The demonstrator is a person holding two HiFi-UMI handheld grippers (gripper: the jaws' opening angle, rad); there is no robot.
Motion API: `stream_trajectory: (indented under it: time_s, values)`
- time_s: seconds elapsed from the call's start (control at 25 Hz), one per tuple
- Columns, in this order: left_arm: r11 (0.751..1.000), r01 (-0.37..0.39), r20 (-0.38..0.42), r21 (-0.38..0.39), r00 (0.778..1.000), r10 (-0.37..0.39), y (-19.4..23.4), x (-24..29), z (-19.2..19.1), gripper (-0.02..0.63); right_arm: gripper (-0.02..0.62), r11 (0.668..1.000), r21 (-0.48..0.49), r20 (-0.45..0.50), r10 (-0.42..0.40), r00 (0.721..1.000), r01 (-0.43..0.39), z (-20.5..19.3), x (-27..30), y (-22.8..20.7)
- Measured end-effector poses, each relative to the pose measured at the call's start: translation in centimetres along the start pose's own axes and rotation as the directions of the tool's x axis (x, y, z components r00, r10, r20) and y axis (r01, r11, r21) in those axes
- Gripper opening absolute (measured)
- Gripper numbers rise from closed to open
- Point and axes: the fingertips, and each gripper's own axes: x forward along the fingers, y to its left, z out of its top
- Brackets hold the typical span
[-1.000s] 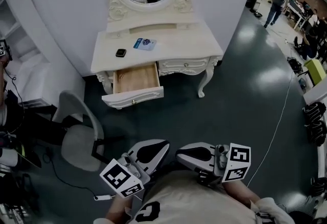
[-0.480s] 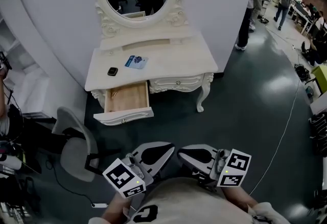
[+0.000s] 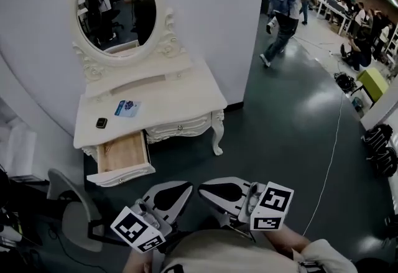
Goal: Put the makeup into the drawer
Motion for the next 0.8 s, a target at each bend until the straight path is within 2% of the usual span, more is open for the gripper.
stream_trajectory:
  time_s: [0.2,0.4,0.6,0.8]
  values:
    - [0.998,0.007,0.007,0.064,1.000,-0.007,0.9,2.4,1.3,0.055,0.028,0.996,-0.079,0.012,-0.029,0.999,0.030,2.6,-0.2,-2.5]
    - [0.997,-0.015,0.018,0.074,1.000,0.014,3.6,2.5,2.2,0.055,0.028,0.990,-0.127,0.008,-0.056,0.998,0.056,4.0,1.3,-3.8]
    - [0.999,-0.012,0.045,0.035,0.999,0.011,7.2,0.5,2.5,0.055,0.028,0.987,-0.137,-0.006,-0.087,0.996,0.086,4.1,4.6,-4.2]
    - [1.000,0.018,0.054,0.004,0.998,-0.018,12.1,-2.7,2.8,0.055,0.028,0.981,-0.140,-0.025,-0.138,0.990,0.133,3.3,10.2,-4.7]
